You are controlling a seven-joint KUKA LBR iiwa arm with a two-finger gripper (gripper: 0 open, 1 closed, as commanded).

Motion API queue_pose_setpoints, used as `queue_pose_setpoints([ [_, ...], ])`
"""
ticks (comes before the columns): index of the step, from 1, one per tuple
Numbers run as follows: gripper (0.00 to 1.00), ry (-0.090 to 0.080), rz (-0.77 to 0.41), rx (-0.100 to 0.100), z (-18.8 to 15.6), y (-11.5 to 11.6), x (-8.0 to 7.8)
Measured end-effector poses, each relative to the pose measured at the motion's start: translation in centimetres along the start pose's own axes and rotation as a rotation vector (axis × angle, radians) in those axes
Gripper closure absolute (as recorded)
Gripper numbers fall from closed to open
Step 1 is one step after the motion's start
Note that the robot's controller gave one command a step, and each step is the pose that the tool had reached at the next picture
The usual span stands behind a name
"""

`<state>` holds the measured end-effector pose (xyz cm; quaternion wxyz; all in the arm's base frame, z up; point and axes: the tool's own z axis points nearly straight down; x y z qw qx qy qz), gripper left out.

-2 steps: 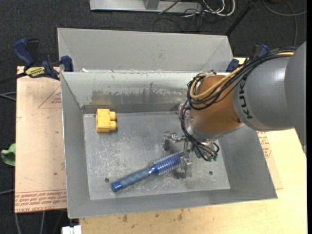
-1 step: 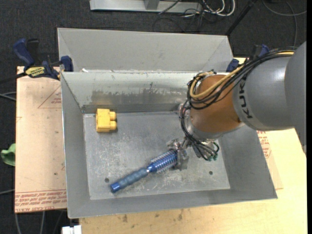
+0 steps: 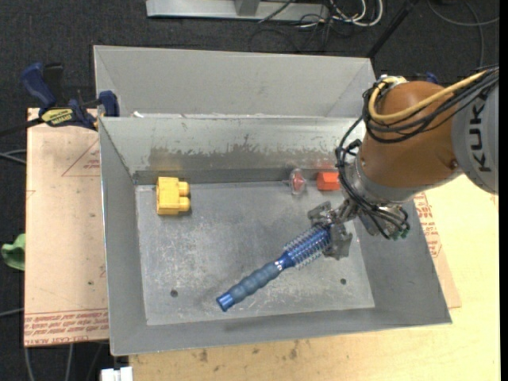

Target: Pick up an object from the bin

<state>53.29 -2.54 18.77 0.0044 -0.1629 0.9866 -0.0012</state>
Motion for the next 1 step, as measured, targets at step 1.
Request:
queue_pose_setpoints([
  [1,1.0,0.001,-0.326,-0.002,-8.25,-0.64,-0.88],
])
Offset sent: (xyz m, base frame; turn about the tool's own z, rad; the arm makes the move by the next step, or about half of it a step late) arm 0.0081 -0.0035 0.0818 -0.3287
